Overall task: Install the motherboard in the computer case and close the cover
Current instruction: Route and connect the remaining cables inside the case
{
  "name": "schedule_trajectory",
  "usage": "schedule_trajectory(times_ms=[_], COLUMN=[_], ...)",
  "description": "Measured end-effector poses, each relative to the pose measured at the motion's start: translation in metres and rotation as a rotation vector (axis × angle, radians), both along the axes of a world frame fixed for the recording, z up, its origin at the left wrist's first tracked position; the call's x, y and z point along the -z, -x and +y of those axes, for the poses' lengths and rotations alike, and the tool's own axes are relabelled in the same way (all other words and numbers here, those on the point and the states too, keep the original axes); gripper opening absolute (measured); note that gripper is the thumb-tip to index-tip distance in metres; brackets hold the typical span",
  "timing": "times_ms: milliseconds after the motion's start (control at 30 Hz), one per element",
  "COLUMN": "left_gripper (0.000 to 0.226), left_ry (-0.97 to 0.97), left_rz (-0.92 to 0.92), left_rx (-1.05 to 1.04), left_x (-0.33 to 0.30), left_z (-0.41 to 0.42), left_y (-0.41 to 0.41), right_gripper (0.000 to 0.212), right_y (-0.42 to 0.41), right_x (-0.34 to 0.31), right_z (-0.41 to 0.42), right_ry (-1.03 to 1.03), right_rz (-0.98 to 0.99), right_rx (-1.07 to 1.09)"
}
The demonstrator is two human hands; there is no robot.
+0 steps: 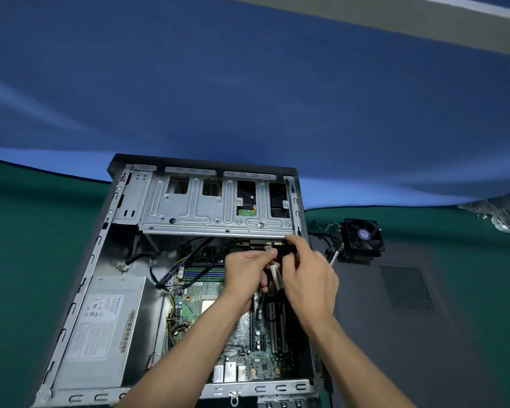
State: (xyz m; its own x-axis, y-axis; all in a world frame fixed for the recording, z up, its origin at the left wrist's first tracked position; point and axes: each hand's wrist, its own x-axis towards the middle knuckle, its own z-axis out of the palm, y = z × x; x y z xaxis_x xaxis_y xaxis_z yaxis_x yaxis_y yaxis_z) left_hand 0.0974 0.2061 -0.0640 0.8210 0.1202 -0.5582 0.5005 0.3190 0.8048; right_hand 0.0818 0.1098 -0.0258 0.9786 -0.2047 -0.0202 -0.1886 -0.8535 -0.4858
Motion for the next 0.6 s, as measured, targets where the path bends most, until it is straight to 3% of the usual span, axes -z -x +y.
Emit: schedule_trajectory(times_ms=[600], left_gripper=[0.016], left_ry=[-0.131], left_rz=[-0.038], left_rx=[-0.063], left_x=[-0.0018], left_z=[-0.0066], left_y=[-0.0045], right_gripper=[0.027], right_y=[-0.0032], right_x=[0.0049], right_z=[0.0025], right_ry=[-0.002], right_rz=[-0.06], right_rx=[0.056])
